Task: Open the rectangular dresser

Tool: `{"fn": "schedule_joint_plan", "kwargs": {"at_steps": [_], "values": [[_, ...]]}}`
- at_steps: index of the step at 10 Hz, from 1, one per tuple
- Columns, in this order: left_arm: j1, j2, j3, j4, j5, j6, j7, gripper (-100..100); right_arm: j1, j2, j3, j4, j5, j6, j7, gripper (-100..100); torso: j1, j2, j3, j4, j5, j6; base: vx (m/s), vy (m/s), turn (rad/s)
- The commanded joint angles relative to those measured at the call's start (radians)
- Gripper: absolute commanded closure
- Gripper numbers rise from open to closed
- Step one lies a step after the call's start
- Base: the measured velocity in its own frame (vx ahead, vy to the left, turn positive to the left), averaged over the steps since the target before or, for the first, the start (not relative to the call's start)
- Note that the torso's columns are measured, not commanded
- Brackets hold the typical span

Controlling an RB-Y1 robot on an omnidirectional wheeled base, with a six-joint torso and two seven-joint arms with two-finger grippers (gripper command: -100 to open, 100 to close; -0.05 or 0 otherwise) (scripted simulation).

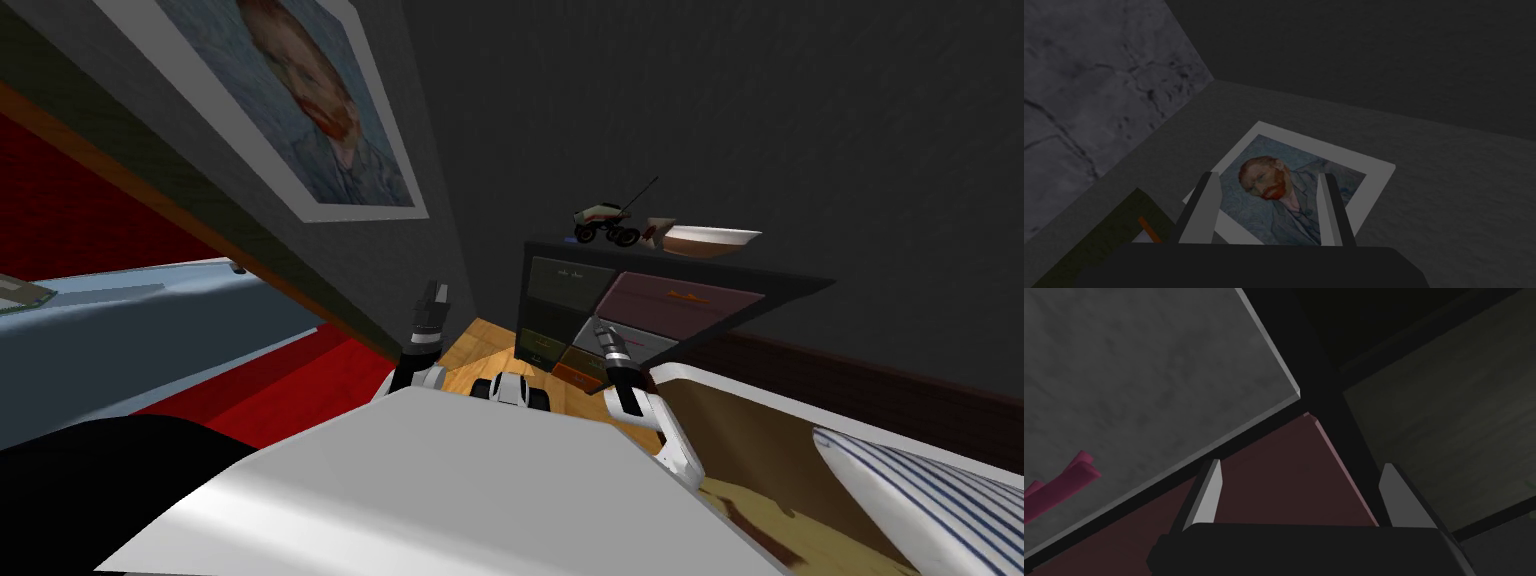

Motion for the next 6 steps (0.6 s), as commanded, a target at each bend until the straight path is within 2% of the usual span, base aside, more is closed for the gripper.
{"fn": "schedule_joint_plan", "kwargs": {"at_steps": [1,2,3,5,6], "values": [[0.0,0.0,0.0,0.0,0.0,0.0,0.0,0,-0.017,-0.01,-0.024,0.038,0.081,0.057,0.017,-100,0.001,-0.001,0.0,0.0,0.0,-0.001,0.0,0.084,0.081],[0.0,0.0,0.0,0.0,0.0,0.0,0.0,0,-0.017,-0.01,-0.024,0.038,0.102,0.057,0.017,-100,0.0,0.0,0.0,0.0,0.0,0.0,-0.001,0.039,0.002],[0.0,0.0,0.0,0.0,0.0,0.0,0.0,0,-0.031,-0.015,-0.044,0.073,0.136,0.104,0.034,-100,-0.003,0.0,0.0,0.0,-0.001,0.0,-0.006,0.057,0.203],[0.0,0.0,0.0,0.0,0.0,0.0,0.0,0,-0.031,-0.015,-0.044,0.073,0.179,0.104,0.034,-100,0.0,0.001,0.0,0.0,0.0,0.0,-0.004,0.046,0.025],[0.0,0.0,0.0,0.0,0.0,0.0,0.0,0,-0.045,-0.019,-0.064,0.108,0.218,0.15,0.05,-100,-0.002,0.0,0.0,0.0,0.0,0.0,-0.002,0.057,0.165]]}}
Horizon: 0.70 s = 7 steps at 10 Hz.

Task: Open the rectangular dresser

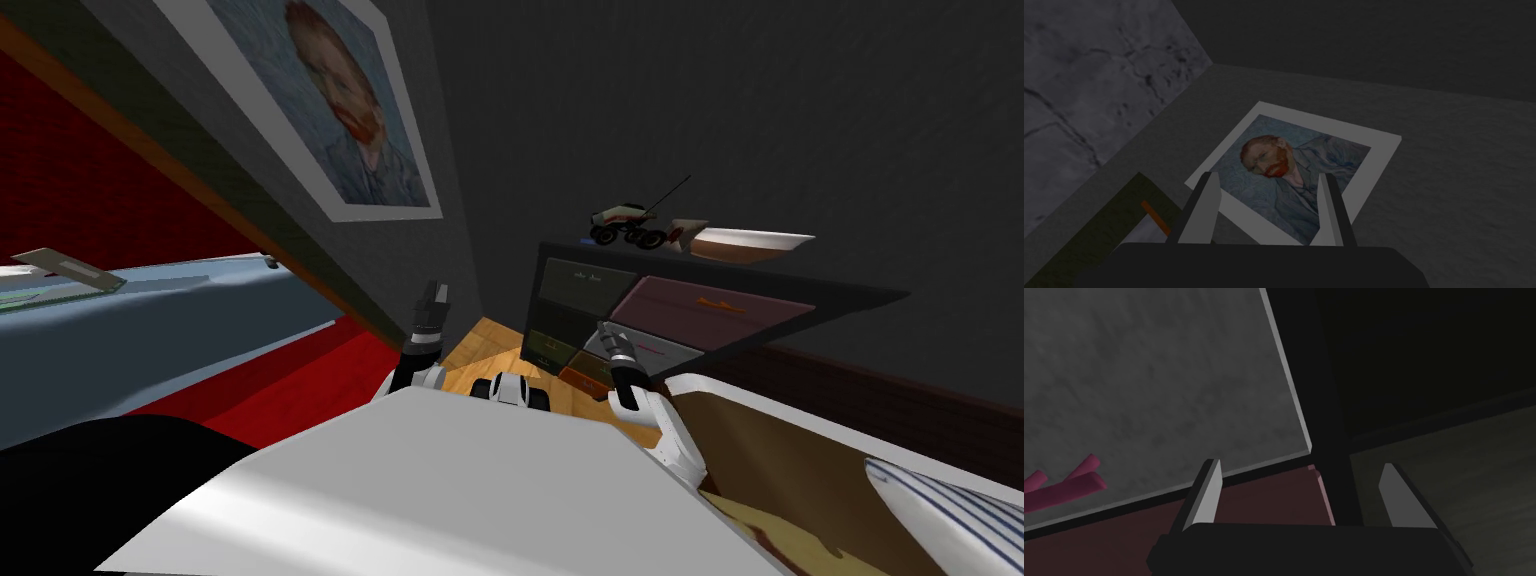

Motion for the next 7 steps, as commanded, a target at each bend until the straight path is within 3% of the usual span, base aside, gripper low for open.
{"fn": "schedule_joint_plan", "kwargs": {"at_steps": [1,2,3,4,5,7], "values": [[0.0,0.0,0.0,0.0,0.0,0.0,0.0,0,-0.013,-0.007,-0.021,0.035,0.076,0.048,0.015,-100,0.002,0.0,0.0,0.0,0.0,-0.001,0.003,0.061,0.108],[0.0,0.0,0.0,0.0,0.0,0.0,0.0,0,-0.013,-0.007,-0.021,0.035,0.088,0.048,0.015,-100,0.002,-0.001,0.0,0.0,0.0,0.0,0.002,0.032,-0.012],[0.0,0.0,0.0,0.0,0.0,0.0,0.0,0,-0.027,-0.011,-0.039,0.071,0.129,0.094,0.03,-100,0.0,0.0,0.0,0.0,0.0,0.0,-0.011,0.062,0.181],[0.0,0.0,0.0,0.0,0.0,0.0,0.0,0,-0.027,-0.011,-0.039,0.071,0.166,0.094,0.03,-100,0.002,0.0,0.0,0.0,0.0,-0.001,-0.001,0.06,0.097],[0.0,0.0,0.0,0.0,0.0,0.0,0.0,0,-0.042,-0.013,-0.054,0.106,0.201,0.12,0.045,-100,0.002,0.0,0.0,0.0,0.0,0.0,0.002,0.07,0.16],[0.0,0.0,0.0,0.0,0.0,0.0,0.0,0,-0.042,-0.013,-0.054,0.106,0.243,0.14,0.045,-100,0.001,0.0,0.0,0.0,0.0,0.0,-0.001,0.042,0.038]]}}
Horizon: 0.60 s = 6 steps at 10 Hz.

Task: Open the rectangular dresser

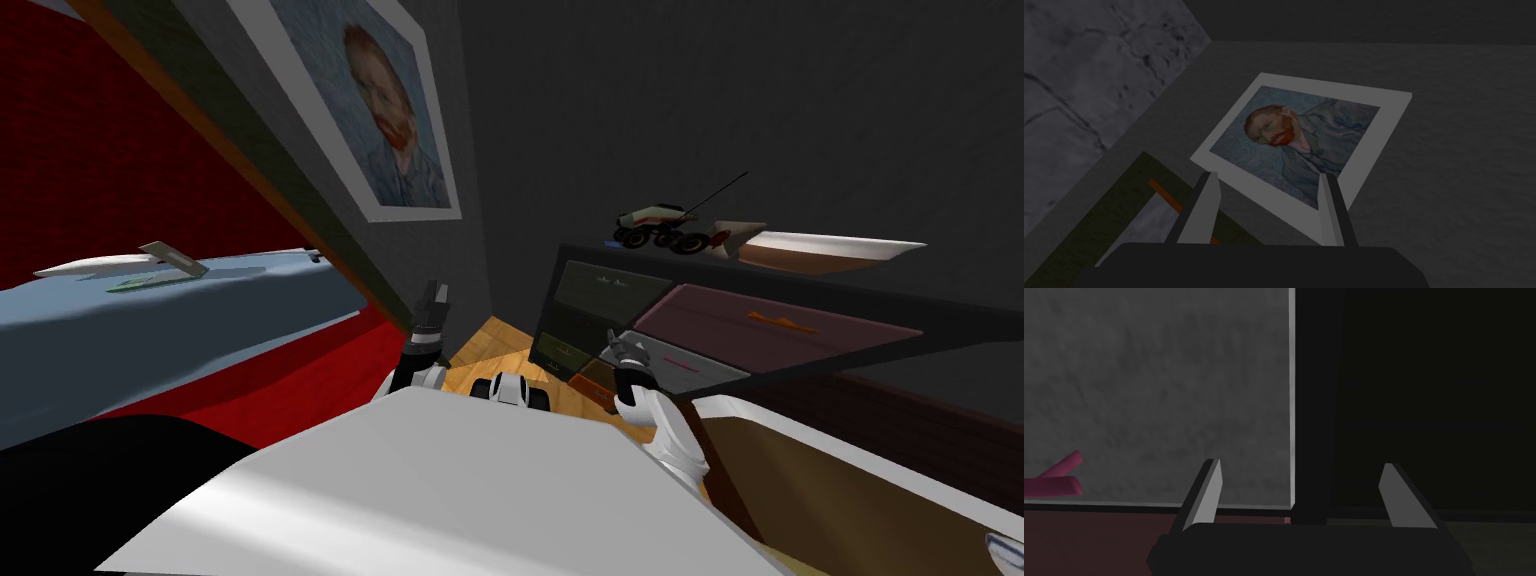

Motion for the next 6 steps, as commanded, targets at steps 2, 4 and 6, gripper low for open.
{"fn": "schedule_joint_plan", "kwargs": {"at_steps": [2,4,6], "values": [[0.0,0.0,0.0,0.0,0.0,0.0,0.0,0,-0.014,-0.001,-0.013,0.037,0.096,0.064,0.017,-100,0.0,0.0,0.0,0.0,0.0,-0.001,-0.008,0.045,0.134],[0.0,0.0,0.0,0.0,0.0,0.0,0.0,0,-0.028,-0.002,-0.025,0.073,0.149,0.109,0.031,-100,-0.002,-0.003,-0.002,-0.001,-0.001,0.0,-0.012,0.032,0.078],[0.0,0.0,0.0,0.0,0.0,0.0,0.0,0,-0.028,-0.002,-0.025,0.073,0.186,0.109,0.031,-100,-0.003,-0.005,-0.003,-0.002,-0.002,-0.002,-0.008,0.034,0.043]]}}
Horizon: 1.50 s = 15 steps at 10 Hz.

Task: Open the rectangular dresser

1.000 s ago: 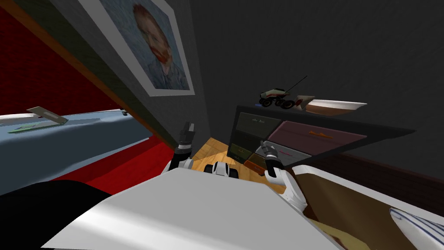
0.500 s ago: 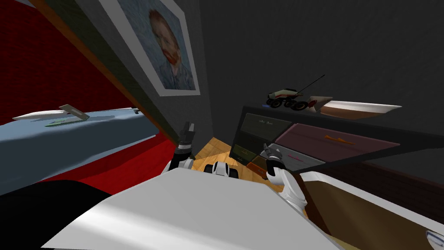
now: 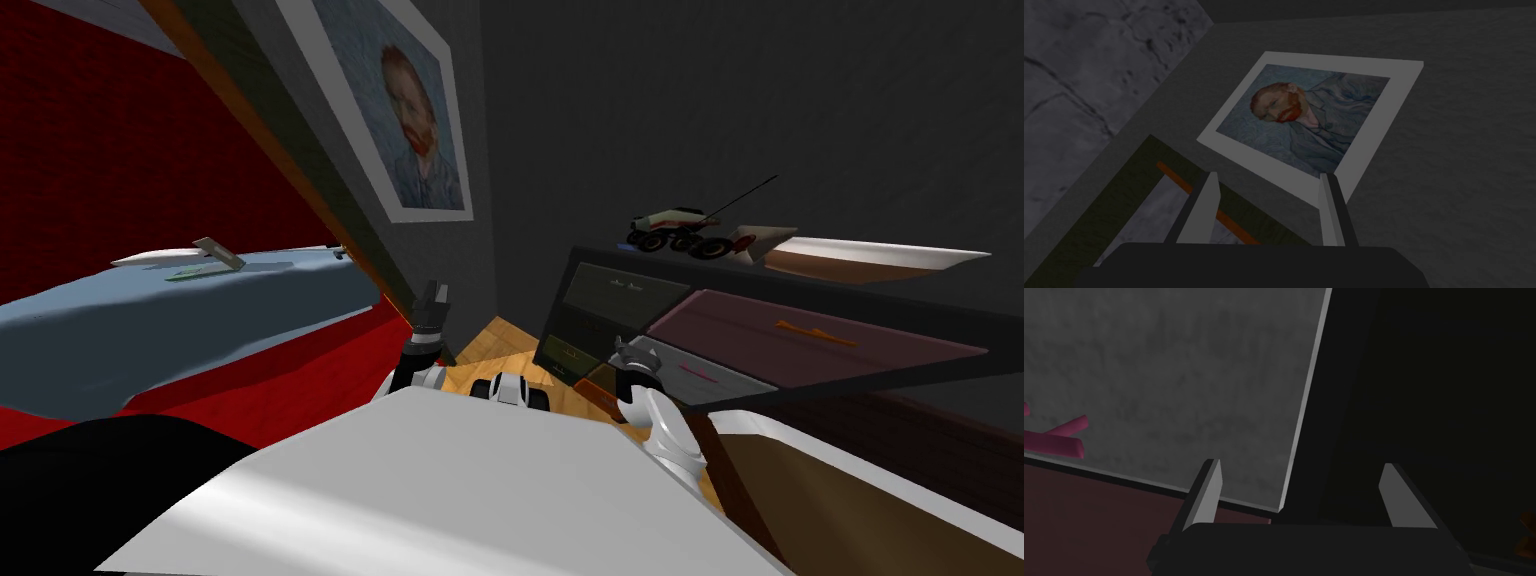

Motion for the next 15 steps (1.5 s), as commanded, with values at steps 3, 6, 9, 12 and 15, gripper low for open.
{"fn": "schedule_joint_plan", "kwargs": {"at_steps": [3,6,9,12,15], "values": [[0.0,0.0,0.0,0.0,0.0,0.0,0.0,0,-0.018,0.008,-0.014,0.045,0.118,0.045,0.014,-100,-0.001,-0.001,-0.001,-0.001,-0.001,-0.001,-0.006,0.029,0.079],[0.0,0.0,0.0,0.0,0.0,0.0,0.0,0,-0.045,0.012,-0.025,0.115,0.236,0.127,0.036,-100,-0.004,-0.005,-0.002,-0.002,-0.003,-0.002,-0.018,0.032,0.137],[0.0,0.0,0.0,0.0,0.0,0.0,0.0,0,-0.057,0.016,-0.027,0.149,0.333,0.169,0.046,-100,-0.005,-0.005,-0.002,-0.003,-0.005,-0.003,-0.016,0.028,0.109],[0.0,0.0,0.0,0.0,0.0,0.0,0.0,0,-0.081,0.028,-0.027,0.215,0.43,0.246,0.064,-100,-0.005,-0.006,-0.002,-0.003,-0.004,-0.004,-0.023,0.018,0.127],[0.0,0.0,0.0,0.0,0.0,0.0,0.0,0,-0.092,0.036,-0.024,0.246,0.506,0.281,0.072,-100,-0.004,-0.005,-0.002,-0.002,-0.004,-0.003,-0.016,0.008,0.078]]}}
